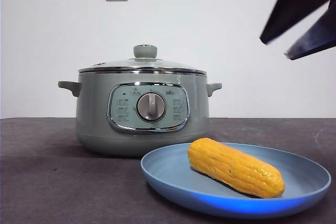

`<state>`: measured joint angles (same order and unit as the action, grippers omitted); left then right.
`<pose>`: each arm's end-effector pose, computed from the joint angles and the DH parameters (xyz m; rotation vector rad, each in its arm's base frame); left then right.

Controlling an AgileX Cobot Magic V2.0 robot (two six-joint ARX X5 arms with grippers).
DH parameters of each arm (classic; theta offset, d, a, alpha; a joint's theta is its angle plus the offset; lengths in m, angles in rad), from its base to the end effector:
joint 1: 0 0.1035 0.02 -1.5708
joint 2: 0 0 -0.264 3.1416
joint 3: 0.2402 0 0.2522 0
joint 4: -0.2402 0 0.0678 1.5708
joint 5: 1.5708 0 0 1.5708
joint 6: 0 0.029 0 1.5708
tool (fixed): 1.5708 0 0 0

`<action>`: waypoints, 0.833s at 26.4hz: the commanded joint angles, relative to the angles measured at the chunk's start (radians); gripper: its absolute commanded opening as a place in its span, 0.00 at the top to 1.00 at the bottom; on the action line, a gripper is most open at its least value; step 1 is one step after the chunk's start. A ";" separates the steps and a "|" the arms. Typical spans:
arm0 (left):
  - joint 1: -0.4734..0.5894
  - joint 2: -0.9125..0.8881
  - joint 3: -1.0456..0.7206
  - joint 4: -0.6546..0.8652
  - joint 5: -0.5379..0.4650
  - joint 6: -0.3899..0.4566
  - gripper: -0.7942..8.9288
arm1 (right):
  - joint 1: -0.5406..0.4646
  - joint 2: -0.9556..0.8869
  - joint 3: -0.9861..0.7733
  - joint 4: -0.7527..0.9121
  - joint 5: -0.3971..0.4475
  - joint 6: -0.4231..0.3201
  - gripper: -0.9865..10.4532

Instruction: Take the corn out from the steamer,put the corn on the plate,close the lid

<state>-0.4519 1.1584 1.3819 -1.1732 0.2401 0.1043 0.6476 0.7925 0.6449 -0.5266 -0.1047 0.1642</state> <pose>0.1730 -0.0916 0.3801 0.1947 0.9289 -0.6886 0.1268 0.0997 0.2545 -0.0342 0.7205 0.6651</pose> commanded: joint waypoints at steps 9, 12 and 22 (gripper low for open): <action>0.000 0.001 0.002 0.009 -0.002 0.004 0.92 | 0.002 0.000 -0.008 0.001 0.003 -0.007 0.91; 0.000 0.001 0.002 0.009 -0.002 0.004 0.92 | 0.002 0.000 -0.008 0.001 0.003 -0.007 0.91; 0.000 0.002 0.002 0.063 -0.002 0.004 0.92 | 0.002 0.000 -0.008 0.001 0.003 -0.007 0.91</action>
<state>-0.4519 1.1584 1.3819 -1.1191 0.2386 0.1043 0.6476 0.7925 0.6449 -0.5304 -0.1040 0.1612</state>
